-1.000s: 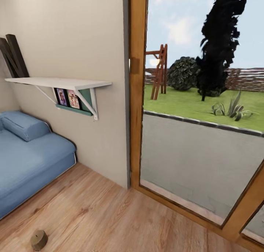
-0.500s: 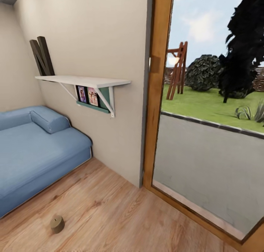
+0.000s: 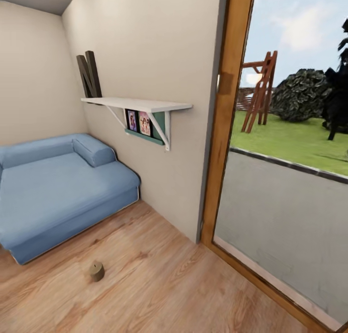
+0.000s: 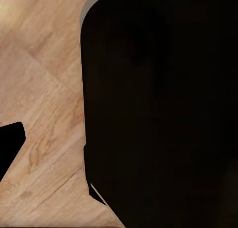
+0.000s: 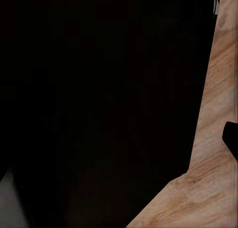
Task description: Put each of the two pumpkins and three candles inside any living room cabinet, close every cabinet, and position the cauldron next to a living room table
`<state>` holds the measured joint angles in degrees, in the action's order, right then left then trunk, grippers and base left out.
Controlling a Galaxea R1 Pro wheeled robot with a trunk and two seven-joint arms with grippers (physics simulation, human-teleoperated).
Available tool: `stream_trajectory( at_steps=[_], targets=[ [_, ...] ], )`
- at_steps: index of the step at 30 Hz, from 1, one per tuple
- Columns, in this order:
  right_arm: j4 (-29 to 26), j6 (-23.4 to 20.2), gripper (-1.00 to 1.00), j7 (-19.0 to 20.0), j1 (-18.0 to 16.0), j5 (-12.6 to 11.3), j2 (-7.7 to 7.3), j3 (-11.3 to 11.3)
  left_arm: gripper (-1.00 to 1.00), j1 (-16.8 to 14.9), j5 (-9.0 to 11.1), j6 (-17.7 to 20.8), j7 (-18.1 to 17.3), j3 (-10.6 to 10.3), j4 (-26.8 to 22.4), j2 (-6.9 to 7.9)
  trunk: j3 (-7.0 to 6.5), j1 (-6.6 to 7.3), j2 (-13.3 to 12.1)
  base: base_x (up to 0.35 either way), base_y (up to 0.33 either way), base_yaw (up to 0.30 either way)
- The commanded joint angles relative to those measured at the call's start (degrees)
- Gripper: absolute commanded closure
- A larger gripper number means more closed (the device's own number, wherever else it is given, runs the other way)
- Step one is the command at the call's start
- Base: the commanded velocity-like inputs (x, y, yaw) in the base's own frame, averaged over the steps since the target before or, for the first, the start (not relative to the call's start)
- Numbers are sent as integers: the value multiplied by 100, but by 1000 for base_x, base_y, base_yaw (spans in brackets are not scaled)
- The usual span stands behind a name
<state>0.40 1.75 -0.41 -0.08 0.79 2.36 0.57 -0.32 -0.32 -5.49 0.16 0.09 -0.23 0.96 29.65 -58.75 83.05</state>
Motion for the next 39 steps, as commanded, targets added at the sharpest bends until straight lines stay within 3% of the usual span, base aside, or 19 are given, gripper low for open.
stream_trajectory(
  at_steps=[1,21,28,39],
  targets=[
    [4,18,-100,-7,-1,8,4,4,-100,-3,-3,-27,2,0,5,0,7,2,3,-86,-70,283],
    [-41,18,-100,-6,-1,26,32,13,-100,-3,30,-40,10,22,5,8,63,2,3,-11,-9,283],
    [-44,24,-100,-5,-1,20,6,184,-100,-3,28,-37,10,32,7,15,84,2,3,0,0,283],
    [-22,27,-100,-5,-1,12,-14,224,-100,1,15,-75,46,24,11,9,116,2,3,0,0,283]
  ],
)
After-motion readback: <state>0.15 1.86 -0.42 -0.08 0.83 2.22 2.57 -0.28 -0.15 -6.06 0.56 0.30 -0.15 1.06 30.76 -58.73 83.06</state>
